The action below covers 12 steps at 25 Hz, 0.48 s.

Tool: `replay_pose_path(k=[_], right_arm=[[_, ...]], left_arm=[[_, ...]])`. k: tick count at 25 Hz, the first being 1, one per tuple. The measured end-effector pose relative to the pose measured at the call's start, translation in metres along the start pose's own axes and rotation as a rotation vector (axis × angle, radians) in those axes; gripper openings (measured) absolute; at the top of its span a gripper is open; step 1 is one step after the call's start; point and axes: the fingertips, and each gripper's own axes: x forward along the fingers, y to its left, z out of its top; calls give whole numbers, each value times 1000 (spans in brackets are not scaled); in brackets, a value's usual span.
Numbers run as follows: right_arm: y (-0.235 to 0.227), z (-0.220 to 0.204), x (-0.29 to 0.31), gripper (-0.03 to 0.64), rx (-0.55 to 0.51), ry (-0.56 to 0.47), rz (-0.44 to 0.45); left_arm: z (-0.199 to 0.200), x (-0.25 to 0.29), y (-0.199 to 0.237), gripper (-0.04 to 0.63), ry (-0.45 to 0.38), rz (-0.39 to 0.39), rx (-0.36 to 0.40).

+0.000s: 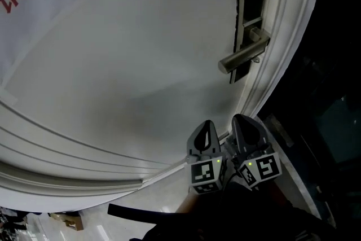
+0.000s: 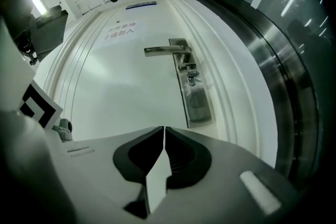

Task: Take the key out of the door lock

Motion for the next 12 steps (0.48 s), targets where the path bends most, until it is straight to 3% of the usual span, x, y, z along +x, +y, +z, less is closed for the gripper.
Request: replay_pose_path(k=[12], right_arm=[[32, -12, 36, 3, 24, 15, 98]], left_arm=[[-1, -7, 35, 0, -40, 68, -21]])
